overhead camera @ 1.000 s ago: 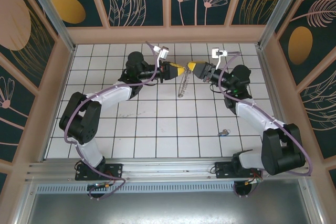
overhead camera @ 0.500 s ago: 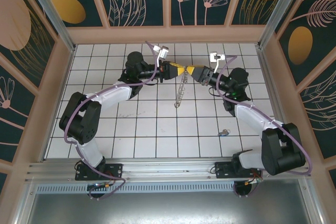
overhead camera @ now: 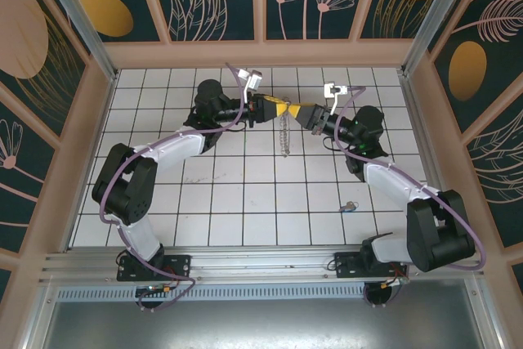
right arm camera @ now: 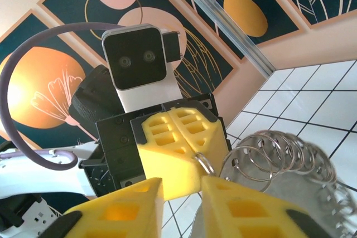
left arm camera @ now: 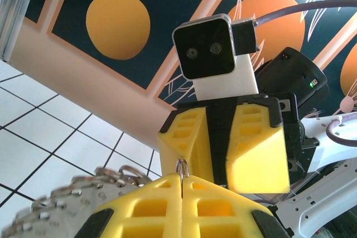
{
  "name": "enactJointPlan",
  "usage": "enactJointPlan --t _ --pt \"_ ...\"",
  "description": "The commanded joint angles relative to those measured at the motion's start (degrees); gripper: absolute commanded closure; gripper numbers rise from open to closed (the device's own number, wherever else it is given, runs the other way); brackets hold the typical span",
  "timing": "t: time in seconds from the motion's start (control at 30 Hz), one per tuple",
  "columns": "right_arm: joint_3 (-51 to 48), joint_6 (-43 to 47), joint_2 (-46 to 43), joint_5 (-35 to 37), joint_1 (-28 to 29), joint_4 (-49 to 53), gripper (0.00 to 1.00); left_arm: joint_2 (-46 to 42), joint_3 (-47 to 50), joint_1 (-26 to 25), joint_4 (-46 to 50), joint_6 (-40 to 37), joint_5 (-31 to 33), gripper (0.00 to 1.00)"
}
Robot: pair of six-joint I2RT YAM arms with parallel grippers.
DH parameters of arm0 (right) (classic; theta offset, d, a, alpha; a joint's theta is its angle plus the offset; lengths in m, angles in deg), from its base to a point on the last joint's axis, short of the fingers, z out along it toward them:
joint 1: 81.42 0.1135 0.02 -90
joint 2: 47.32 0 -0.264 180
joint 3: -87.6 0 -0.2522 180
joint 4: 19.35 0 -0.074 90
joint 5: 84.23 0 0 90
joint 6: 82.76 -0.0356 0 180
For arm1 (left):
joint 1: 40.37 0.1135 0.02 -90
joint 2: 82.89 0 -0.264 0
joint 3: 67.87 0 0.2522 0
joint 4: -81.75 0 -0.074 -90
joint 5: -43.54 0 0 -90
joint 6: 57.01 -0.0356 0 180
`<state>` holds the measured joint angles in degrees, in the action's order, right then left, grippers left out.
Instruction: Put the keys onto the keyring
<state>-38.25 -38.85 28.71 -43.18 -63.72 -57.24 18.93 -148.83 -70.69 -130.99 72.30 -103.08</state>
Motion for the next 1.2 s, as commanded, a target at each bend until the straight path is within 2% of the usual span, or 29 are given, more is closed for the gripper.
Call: enactJointPlan --t 0.0,0.27,0.43,0.9,0.97,1.07,1.17 --pt "-0.7 1.7 0.1 0.8 0.1 -0.7 0.72 -0.8 -1.9 -0.1 -3.6 0.5 -1.8 1.00" --pt "-1.8 1.4 -0.8 1.4 -1.4 -0.3 0.72 -1.3 -1.5 -0.1 -3.6 0.4 -1.7 1.00" --pt "-1.7 1.5 -0.9 1.5 -1.4 -0.1 0.66 -1.1 -1.6 -0.1 -3.7 0.4 -1.8 1.00" --pt "3.1 1.1 2.2 0.3 0.2 -0.4 0.67 -0.4 -1.4 -0.1 -5.3 1.8 -2.2 1.00" --pt "3.6 1.2 2.5 0.2 0.3 -0.4 0.69 -0.4 -1.4 -0.1 -5.4 1.8 -2.3 1.00" --pt "3.7 1.4 2.7 0.2 0.4 -0.4 0.79 -0.3 -1.4 -0.1 -5.4 1.8 -2.4 1.00" --pt "3.4 1.7 2.7 0.2 0.4 -0.2 0.97 -0.3 -1.4 -0.1 -5.3 1.7 -2.2 1.00"
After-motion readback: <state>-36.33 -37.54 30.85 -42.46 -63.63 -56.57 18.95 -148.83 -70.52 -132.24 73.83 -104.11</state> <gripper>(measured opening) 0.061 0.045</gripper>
